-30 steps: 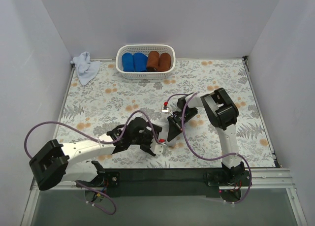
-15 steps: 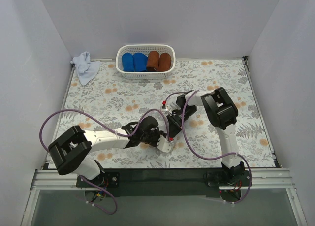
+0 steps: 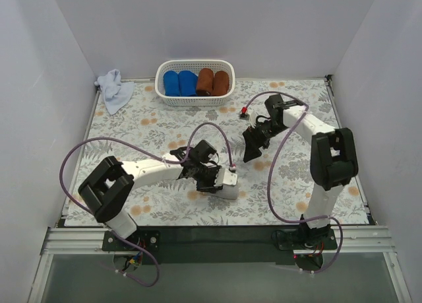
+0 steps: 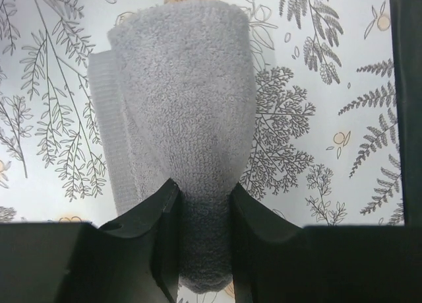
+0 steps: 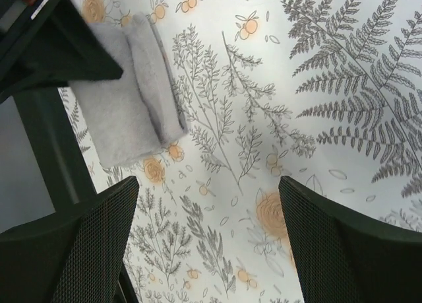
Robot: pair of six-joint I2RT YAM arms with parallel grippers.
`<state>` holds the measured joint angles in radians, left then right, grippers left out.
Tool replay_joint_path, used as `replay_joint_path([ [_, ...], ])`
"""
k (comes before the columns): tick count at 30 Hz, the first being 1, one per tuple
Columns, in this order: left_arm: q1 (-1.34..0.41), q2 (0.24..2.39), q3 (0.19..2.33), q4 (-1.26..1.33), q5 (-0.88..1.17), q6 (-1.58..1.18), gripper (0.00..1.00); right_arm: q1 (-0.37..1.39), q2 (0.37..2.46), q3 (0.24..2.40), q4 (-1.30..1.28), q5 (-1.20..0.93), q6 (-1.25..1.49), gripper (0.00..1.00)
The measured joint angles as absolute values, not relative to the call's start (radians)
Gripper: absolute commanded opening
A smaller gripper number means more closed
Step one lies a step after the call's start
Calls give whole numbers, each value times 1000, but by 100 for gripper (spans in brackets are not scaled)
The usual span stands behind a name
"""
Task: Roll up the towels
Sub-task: Roll the towel
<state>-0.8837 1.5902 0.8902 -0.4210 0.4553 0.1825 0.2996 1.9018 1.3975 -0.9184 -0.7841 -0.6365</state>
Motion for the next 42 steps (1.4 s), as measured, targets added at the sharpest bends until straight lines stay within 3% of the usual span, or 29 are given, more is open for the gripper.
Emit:
replay_joint_path([
  [6, -729, 1765, 1039, -551, 704, 129, 20, 312, 1647, 1222, -836, -727, -632, 76],
  [13, -612, 1974, 1201, -715, 950, 94, 21, 390, 1510, 1127, -757, -673, -624, 75],
  [24, -565, 2096, 1301, -857, 1062, 128, 24, 736, 1493, 1003, -537, -470, -586, 75],
  [33, -544, 2151, 1341, -913, 1113, 142, 26, 814, 1566, 937, -400, -375, -591, 65],
  [38, -535, 2165, 1351, -926, 1122, 142, 37, 814, 1576, 911, -350, -345, -609, 37],
  [39, -533, 2166, 1351, -924, 1123, 143, 40, 814, 1576, 906, -341, -343, -608, 22],
  [40, -530, 2166, 1351, -925, 1127, 141, 48, 814, 1576, 899, -332, -342, -618, 14],
  [42, -522, 2163, 1341, -929, 1152, 134, 53, 815, 1574, 890, -319, -343, -629, 1],
])
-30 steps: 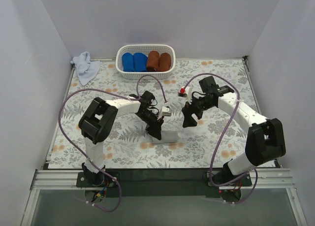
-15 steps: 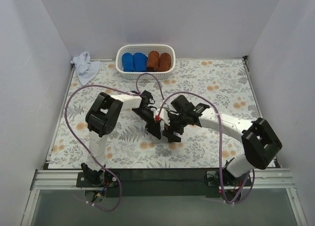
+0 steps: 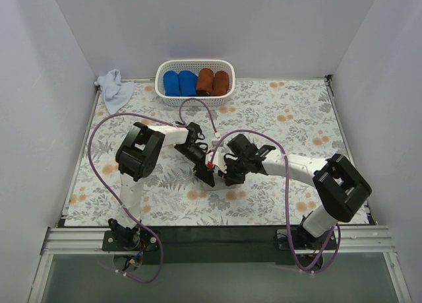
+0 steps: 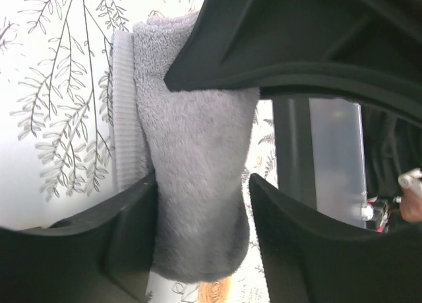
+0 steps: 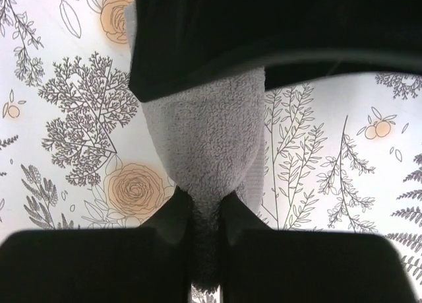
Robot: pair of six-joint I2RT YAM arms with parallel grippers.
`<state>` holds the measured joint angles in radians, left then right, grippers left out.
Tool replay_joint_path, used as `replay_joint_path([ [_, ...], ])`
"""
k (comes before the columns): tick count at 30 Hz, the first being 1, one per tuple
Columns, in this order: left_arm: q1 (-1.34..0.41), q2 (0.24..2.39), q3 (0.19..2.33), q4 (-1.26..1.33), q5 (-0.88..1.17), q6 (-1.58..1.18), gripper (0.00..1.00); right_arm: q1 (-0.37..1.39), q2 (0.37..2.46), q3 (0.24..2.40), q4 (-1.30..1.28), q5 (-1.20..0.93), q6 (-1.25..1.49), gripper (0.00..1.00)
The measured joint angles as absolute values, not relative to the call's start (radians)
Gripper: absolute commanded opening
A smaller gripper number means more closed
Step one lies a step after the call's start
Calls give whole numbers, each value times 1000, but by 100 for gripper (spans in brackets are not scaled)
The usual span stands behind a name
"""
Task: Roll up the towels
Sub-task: Roll the towel, then place the rolled towel into the container
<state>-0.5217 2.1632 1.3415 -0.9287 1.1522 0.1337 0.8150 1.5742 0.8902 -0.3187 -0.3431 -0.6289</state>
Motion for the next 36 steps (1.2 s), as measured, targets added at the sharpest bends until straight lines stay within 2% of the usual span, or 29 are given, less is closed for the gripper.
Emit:
replay_joint_path([
  [7, -404, 2021, 1185, -809, 1157, 103, 69, 813, 1581, 889, -305, -374, -653, 1],
  [13, -239, 1765, 1069, -657, 1008, 56, 70, 787, 1661, 965, -352, -476, -642, 1],
  [17, -230, 1509, 924, -529, 896, 25, 72, 754, 1736, 1037, -411, -572, -626, 1],
  [20, -325, 1311, 799, -451, 771, 44, 75, 728, 1796, 1099, -472, -648, -621, 1],
  [25, -624, 1094, 609, -321, 562, 129, 77, 684, 1908, 1191, -566, -791, -609, 1],
  [29, -754, 1100, 567, -249, 442, 187, 77, 643, 1979, 1227, -619, -910, -603, 1],
  [36, -880, 1178, 541, -88, 326, 268, 78, 571, 2115, 1290, -738, -1098, -607, 1],
])
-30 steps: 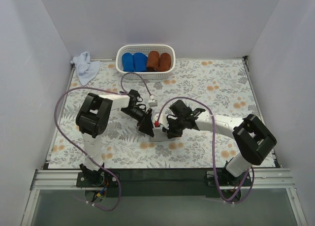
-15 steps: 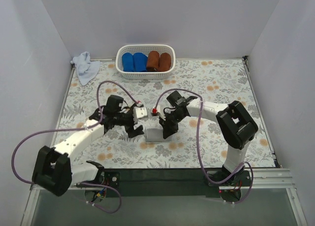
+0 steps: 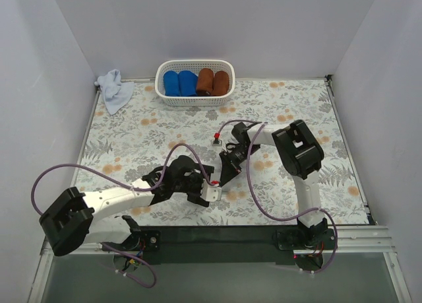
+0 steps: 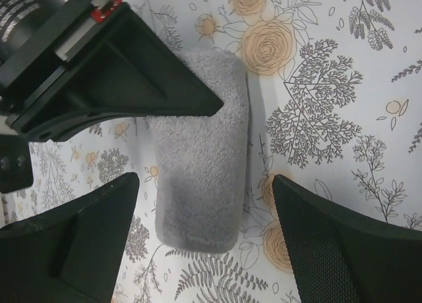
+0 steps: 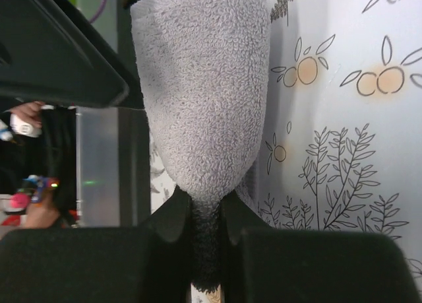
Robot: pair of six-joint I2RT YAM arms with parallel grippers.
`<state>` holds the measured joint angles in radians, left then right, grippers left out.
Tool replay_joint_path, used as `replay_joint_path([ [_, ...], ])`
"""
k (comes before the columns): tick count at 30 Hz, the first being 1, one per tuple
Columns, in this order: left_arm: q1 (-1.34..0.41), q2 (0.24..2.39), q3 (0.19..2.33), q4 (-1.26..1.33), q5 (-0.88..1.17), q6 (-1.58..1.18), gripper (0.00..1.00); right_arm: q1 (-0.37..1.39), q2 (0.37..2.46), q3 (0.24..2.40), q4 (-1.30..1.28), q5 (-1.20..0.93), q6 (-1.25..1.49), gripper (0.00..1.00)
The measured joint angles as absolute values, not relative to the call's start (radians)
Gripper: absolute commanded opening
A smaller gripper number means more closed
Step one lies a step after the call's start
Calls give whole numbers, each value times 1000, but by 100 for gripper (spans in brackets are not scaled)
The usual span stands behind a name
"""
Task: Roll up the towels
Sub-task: Place the rolled towel into the container
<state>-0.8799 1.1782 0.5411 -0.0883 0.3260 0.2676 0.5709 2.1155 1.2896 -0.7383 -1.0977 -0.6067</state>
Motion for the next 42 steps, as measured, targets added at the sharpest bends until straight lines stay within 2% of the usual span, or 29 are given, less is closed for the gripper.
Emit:
replay_joint_path([
  [5, -921, 1299, 534, -2, 279, 308, 75, 560, 2189, 1321, -839, -1180, -636, 1],
  [12, -926, 1394, 530, 61, 246, 358, 57, 561, 2235, 1330, -938, -1235, -691, 1],
  [13, -926, 1400, 530, 64, 247, 361, 50, 561, 2235, 1331, -945, -1235, -703, 1],
  [16, -926, 1413, 531, 65, 258, 361, 40, 561, 2236, 1338, -982, -1237, -750, 1],
  [17, -926, 1419, 533, 63, 263, 361, 32, 562, 2238, 1341, -996, -1234, -765, 1],
  [20, -926, 1445, 575, 14, 278, 334, 19, 563, 2241, 1348, -1032, -1225, -802, 1],
  [22, -926, 1457, 616, -41, 281, 308, 14, 560, 2241, 1354, -1050, -1215, -813, 19],
  [24, -926, 1459, 652, -97, 282, 281, 5, 556, 2239, 1360, -1066, -1216, -809, 40],
  [27, -926, 1452, 699, -187, 282, 219, 0, 536, 2212, 1377, -1079, -1205, -784, 62],
  [30, -923, 1418, 731, -271, 287, 153, 0, 486, 2157, 1416, -1082, -1186, -757, 72],
  [35, -864, 1357, 811, -387, 350, 64, 0, 346, 2090, 1546, -1084, -1140, -708, 79],
  [38, -747, 1390, 931, -453, 414, 2, 0, 252, 2087, 1632, -1084, -1113, -670, 83],
  [39, -694, 1417, 986, -469, 439, -23, 0, 222, 2087, 1654, -1084, -1104, -656, 92],
  [41, -583, 1496, 1118, -508, 495, -78, 0, 170, 2087, 1693, -1084, -1094, -630, 98],
  [42, -530, 1552, 1197, -524, 519, -109, 0, 144, 2084, 1706, -1084, -1089, -624, 98],
])
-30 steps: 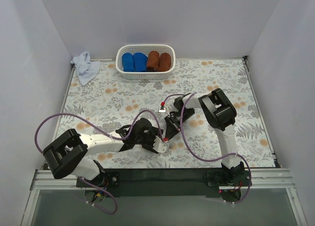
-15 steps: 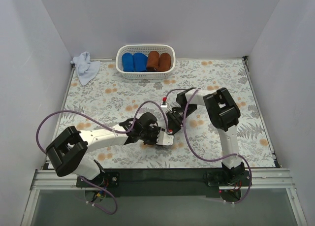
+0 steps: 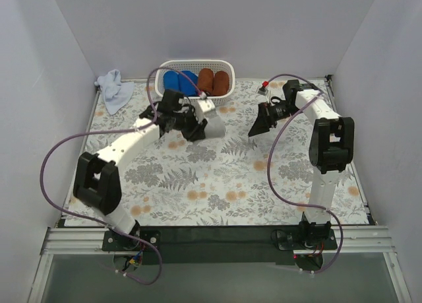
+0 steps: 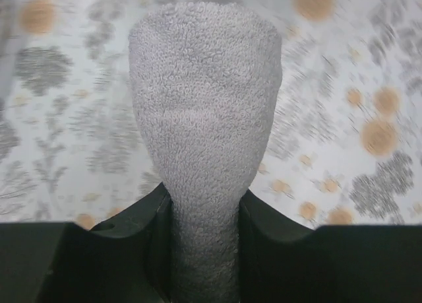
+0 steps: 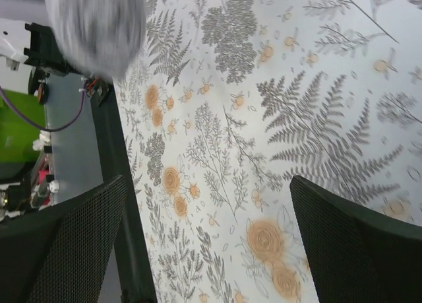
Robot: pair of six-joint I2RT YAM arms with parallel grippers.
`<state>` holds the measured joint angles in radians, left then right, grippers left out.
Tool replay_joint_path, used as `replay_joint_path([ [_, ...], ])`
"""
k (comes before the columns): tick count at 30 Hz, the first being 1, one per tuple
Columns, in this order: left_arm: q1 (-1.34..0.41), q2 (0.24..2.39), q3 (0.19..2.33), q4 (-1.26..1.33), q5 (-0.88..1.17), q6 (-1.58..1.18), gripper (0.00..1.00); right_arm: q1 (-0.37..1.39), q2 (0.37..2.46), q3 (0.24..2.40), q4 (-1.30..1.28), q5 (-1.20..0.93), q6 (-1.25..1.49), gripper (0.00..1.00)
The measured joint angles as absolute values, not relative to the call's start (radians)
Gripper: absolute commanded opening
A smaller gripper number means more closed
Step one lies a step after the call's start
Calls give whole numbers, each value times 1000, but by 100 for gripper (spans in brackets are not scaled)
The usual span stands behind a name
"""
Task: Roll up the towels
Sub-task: Place the rolled towel into the container
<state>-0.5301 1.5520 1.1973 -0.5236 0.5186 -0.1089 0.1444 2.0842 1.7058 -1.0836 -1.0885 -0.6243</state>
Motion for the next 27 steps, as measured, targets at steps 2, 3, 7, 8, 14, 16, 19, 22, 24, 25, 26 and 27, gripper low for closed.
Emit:
replay_joint_path([
  [2, -437, 1671, 1357, -530, 542, -177, 0, 109, 2074, 1711, -1084, -1075, -609, 98],
  [3, -395, 1730, 1438, -537, 535, -215, 0, 96, 2067, 1710, -1086, -1069, -603, 98],
  [7, -275, 1935, 1732, -531, 469, -360, 0, 85, 2026, 1684, -1089, -1055, -589, 98],
  [8, -252, 1979, 1800, -527, 435, -397, 0, 87, 2014, 1671, -1091, -1052, -587, 98],
  [14, -207, 2177, 2084, -476, 171, -530, 0, 98, 1983, 1612, -1099, -1039, -585, 98],
  [16, -211, 2218, 2114, -456, 85, -551, 0, 98, 1983, 1605, -1102, -1038, -582, 98],
  [19, -213, 2271, 2133, -412, -31, -574, 0, 98, 1985, 1606, -1100, -1043, -580, 98],
  [22, -213, 2313, 2138, -388, -113, -589, 0, 98, 1988, 1605, -1100, -1048, -579, 98],
  [24, -212, 2338, 2151, -377, -155, -601, 0, 98, 1989, 1605, -1100, -1049, -579, 98],
  [25, -211, 2350, 2154, -373, -173, -606, 0, 98, 1989, 1604, -1099, -1049, -579, 98],
  [26, -209, 2360, 2156, -369, -188, -611, 0, 98, 1989, 1601, -1098, -1050, -579, 98],
  [27, -206, 2366, 2157, -365, -200, -615, 0, 98, 1989, 1596, -1098, -1050, -579, 98],
])
